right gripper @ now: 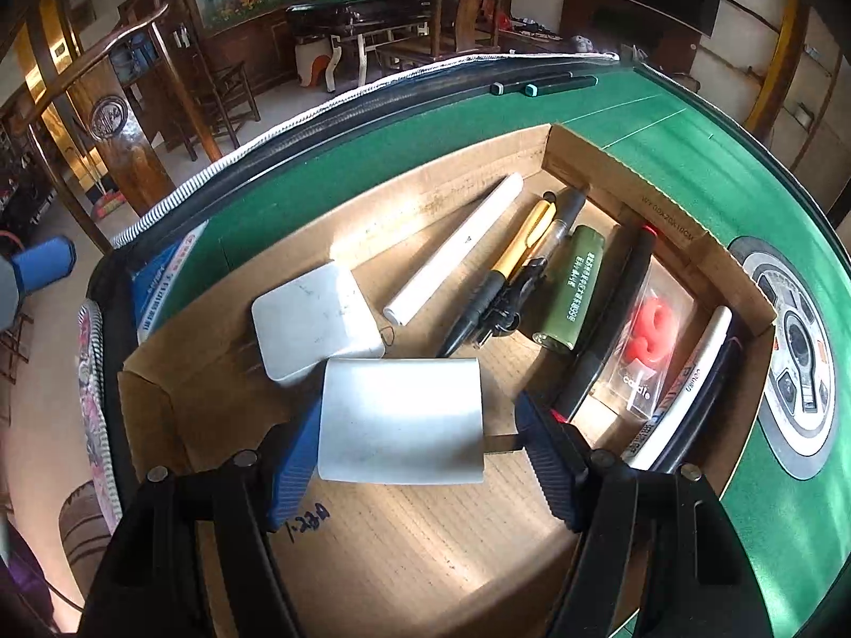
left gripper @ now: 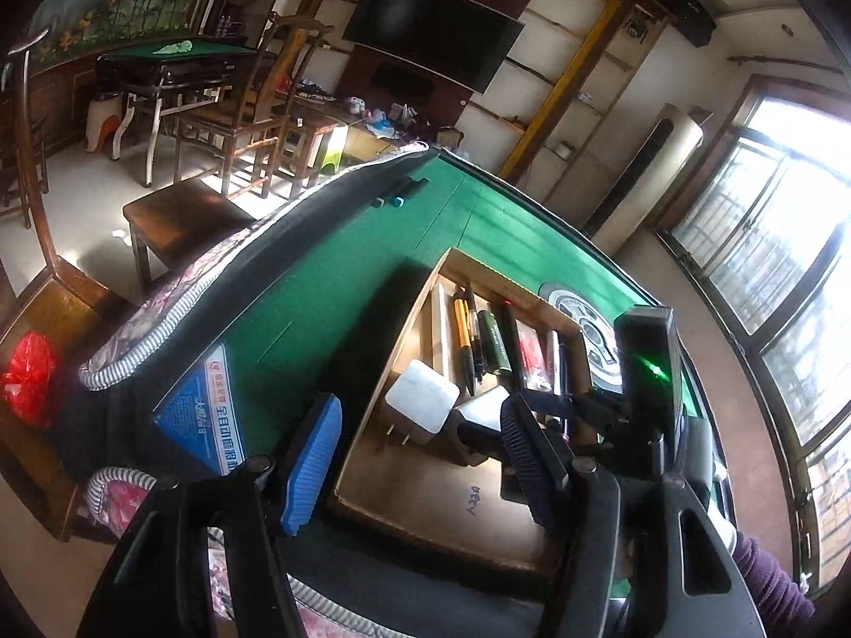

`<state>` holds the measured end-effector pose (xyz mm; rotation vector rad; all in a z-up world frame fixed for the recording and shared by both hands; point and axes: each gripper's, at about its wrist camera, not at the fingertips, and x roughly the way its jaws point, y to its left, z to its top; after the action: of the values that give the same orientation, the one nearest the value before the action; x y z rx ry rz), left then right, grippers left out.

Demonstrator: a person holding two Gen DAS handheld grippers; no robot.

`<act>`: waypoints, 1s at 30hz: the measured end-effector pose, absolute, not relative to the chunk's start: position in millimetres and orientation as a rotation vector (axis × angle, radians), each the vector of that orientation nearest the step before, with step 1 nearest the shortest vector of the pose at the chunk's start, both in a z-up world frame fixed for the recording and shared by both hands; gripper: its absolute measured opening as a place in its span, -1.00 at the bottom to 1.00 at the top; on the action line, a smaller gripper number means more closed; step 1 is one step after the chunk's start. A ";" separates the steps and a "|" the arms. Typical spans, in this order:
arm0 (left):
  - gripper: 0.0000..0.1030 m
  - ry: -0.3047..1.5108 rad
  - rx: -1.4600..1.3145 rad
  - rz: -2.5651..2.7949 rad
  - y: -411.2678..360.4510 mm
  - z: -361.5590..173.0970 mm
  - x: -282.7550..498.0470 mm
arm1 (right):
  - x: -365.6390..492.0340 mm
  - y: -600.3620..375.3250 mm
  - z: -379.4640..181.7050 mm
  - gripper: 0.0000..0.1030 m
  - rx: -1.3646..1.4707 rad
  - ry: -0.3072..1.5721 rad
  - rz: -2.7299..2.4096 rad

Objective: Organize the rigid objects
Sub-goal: 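Lower both white chargers into the box and open both tools, then grasp the white pill bottle with the right tool while the left tool grasps the white dropper bottle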

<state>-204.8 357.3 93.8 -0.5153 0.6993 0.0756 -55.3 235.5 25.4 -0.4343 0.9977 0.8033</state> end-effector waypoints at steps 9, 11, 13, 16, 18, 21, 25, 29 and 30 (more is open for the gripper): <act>0.38 0.631 -0.480 -0.070 310.6 106.6 -200.1 | -65.5 85.9 100.2 0.47 -0.148 0.823 0.660; 0.40 0.628 -0.466 -0.132 291.2 107.9 -196.3 | -65.9 24.5 108.5 0.47 -0.074 0.804 0.558; 0.42 0.638 -0.451 -0.199 268.7 106.6 -190.6 | -65.8 -39.3 110.4 0.47 -0.021 0.795 0.421; 0.42 0.687 -0.394 -0.286 229.8 99.8 -179.7 | -68.7 -133.6 103.5 0.47 0.058 0.796 0.194; 0.42 0.726 -0.357 -0.329 205.2 94.4 -173.6 | -71.1 -188.5 91.1 0.47 0.139 0.832 0.088; 0.42 0.773 -0.317 -0.370 176.5 87.7 -167.4 | -76.8 -238.7 67.6 0.47 0.213 0.880 0.022; 0.42 0.813 -0.278 -0.384 149.3 83.2 -164.9 | -75.7 -246.1 46.7 0.47 0.189 0.911 0.030; 0.42 0.836 -0.262 -0.380 138.9 82.1 -165.6 | -61.4 -228.2 34.5 0.47 0.174 0.917 0.086; 0.42 0.837 -0.258 -0.376 137.5 82.7 -166.0 | -57.6 -222.9 31.7 0.47 0.171 0.922 0.100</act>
<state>-166.0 137.5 82.7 -0.2576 0.8365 -0.3760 -57.6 -222.9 31.7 0.1714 0.9215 0.1004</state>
